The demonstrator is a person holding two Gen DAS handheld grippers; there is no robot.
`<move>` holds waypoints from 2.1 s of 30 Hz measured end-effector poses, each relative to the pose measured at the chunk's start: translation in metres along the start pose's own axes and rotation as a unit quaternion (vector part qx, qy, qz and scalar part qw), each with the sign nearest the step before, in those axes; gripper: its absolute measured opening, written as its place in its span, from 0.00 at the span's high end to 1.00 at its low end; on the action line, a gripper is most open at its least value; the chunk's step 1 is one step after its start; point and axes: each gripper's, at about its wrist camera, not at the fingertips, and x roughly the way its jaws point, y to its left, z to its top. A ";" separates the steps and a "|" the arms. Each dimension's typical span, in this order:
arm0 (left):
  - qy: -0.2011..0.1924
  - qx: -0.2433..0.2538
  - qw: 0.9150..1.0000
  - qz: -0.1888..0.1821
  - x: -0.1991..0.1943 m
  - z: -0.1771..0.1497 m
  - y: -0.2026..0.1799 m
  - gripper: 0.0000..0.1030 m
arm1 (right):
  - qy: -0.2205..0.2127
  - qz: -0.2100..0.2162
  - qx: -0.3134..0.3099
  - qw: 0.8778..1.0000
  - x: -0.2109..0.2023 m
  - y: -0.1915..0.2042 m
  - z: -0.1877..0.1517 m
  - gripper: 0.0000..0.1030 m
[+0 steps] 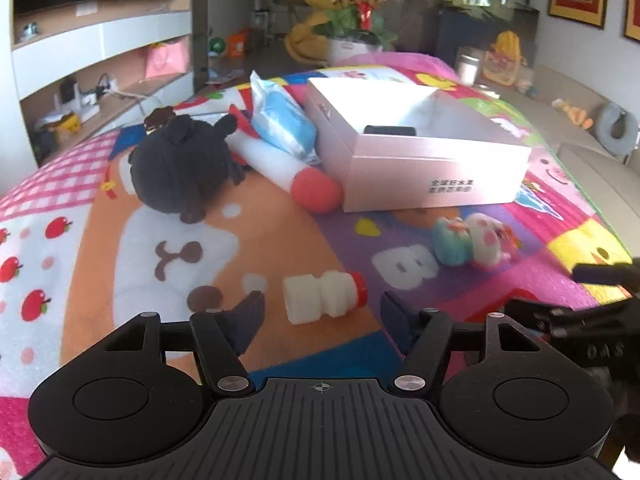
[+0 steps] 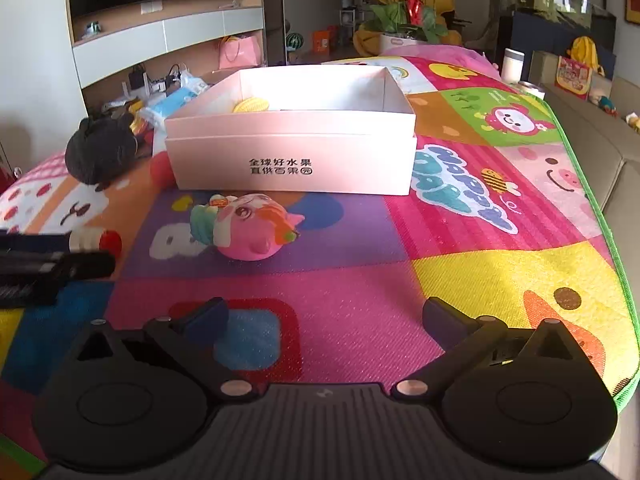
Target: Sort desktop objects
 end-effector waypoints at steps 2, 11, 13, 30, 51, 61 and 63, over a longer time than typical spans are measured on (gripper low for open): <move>-0.001 0.003 1.000 0.000 0.003 0.001 -0.002 0.39 | 0.002 -0.002 0.001 1.000 0.000 0.001 0.000 0.00; -0.022 0.014 1.000 0.001 -0.008 -0.003 0.006 0.51 | 0.001 0.018 -0.003 1.000 -0.002 0.006 0.007 0.00; -0.022 0.009 1.000 0.000 -0.013 -0.006 0.012 0.51 | -0.024 0.031 -0.014 0.999 -0.007 0.015 0.012 0.00; -0.022 -0.012 1.000 -0.010 -0.027 -0.020 0.028 0.51 | 0.000 0.017 -0.032 0.999 0.021 0.050 0.044 0.31; -0.164 0.076 0.978 -0.103 -0.018 0.130 -0.026 0.12 | -0.168 0.063 0.023 0.984 -0.073 -0.032 0.182 0.20; -0.078 0.031 0.996 -0.014 -0.010 0.039 0.041 0.07 | -0.156 0.031 0.023 0.987 -0.047 -0.027 0.163 0.20; -0.062 -0.003 0.998 0.006 -0.009 0.022 0.060 0.07 | -0.144 0.029 0.002 0.989 -0.041 -0.013 0.154 0.20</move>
